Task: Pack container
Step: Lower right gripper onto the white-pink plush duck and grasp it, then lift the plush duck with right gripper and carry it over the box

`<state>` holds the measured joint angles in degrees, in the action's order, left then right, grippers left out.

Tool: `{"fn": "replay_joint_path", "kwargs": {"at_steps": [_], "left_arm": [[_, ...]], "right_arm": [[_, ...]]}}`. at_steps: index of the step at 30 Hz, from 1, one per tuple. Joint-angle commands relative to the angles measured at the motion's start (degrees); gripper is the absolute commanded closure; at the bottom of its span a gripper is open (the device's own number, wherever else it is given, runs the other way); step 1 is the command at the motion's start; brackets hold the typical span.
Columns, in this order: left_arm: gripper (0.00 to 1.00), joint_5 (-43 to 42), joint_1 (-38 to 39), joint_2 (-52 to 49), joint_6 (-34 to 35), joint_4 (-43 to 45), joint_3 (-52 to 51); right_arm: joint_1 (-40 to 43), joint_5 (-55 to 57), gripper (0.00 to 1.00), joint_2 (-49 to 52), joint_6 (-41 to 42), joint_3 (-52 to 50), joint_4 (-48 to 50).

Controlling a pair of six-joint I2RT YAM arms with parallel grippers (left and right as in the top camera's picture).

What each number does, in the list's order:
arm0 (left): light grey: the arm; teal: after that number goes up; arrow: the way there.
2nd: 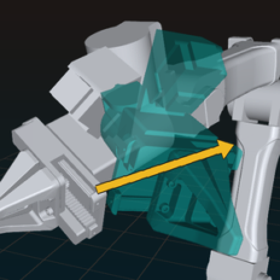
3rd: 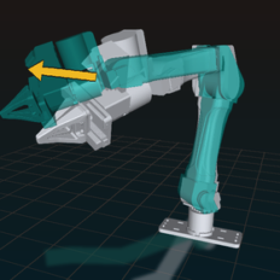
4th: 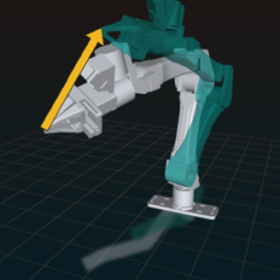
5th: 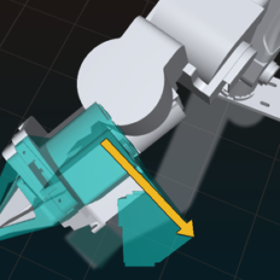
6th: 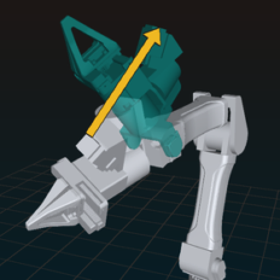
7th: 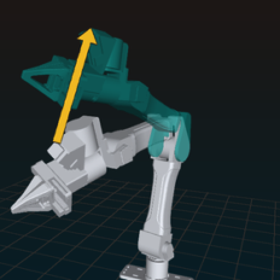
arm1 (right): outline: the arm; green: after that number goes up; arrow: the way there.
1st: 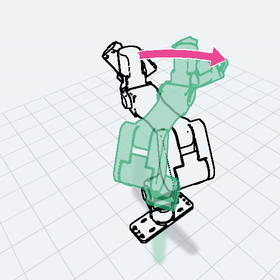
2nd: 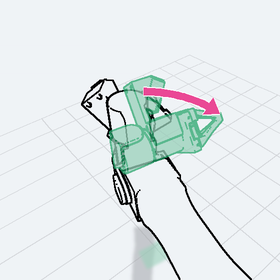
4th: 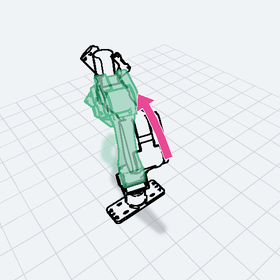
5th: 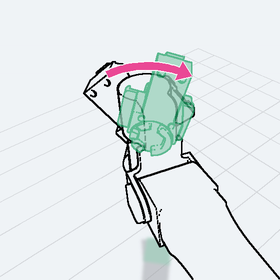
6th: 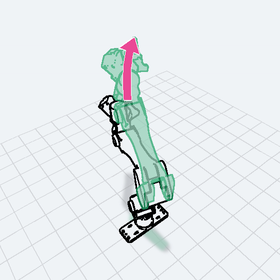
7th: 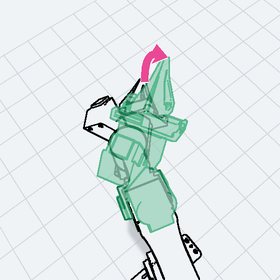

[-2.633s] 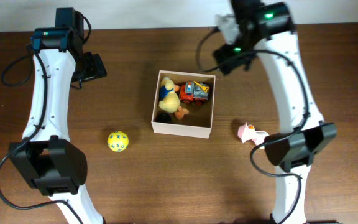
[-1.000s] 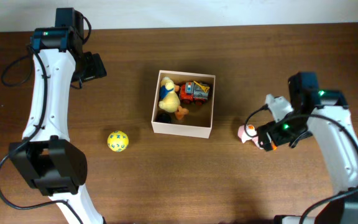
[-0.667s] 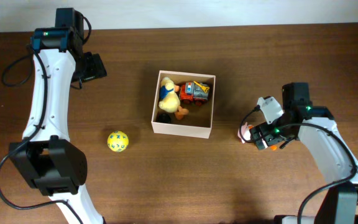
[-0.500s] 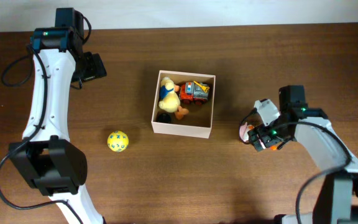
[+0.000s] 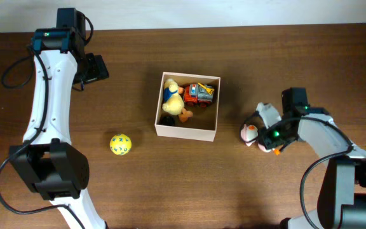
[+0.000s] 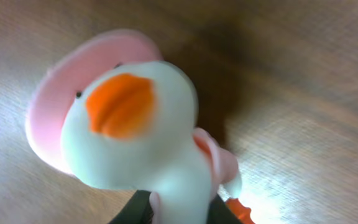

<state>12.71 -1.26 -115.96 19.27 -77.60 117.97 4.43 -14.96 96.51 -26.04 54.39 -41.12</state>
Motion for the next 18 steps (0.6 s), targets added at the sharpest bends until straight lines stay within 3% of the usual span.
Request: {"fn": "replay_joint_path", "kwargs": {"at_steps": [1, 6, 9, 18], "left_arm": [[0.01, 0.63, -0.02, -0.46, -0.52, -0.04, 0.31], [0.01, 0.61, -0.02, -0.46, -0.52, -0.04, 0.31], [0.01, 0.63, -0.02, -0.46, -0.52, -0.04, 0.31], [0.01, 0.61, -0.02, -0.46, -0.52, -0.04, 0.31]], "right_arm": [[0.09, -2.86, 0.83, 0.28, 5.03, 7.96, -1.09], [0.04, -9.51, 0.91, 0.28, 9.88, 23.26, -7.21], [-0.76, -14.58, 0.92, 0.28, 14.38, 29.94, -7.54], [-11.82, -16.04, 0.93, 0.31, 16.74, 37.13, -2.56]]}}
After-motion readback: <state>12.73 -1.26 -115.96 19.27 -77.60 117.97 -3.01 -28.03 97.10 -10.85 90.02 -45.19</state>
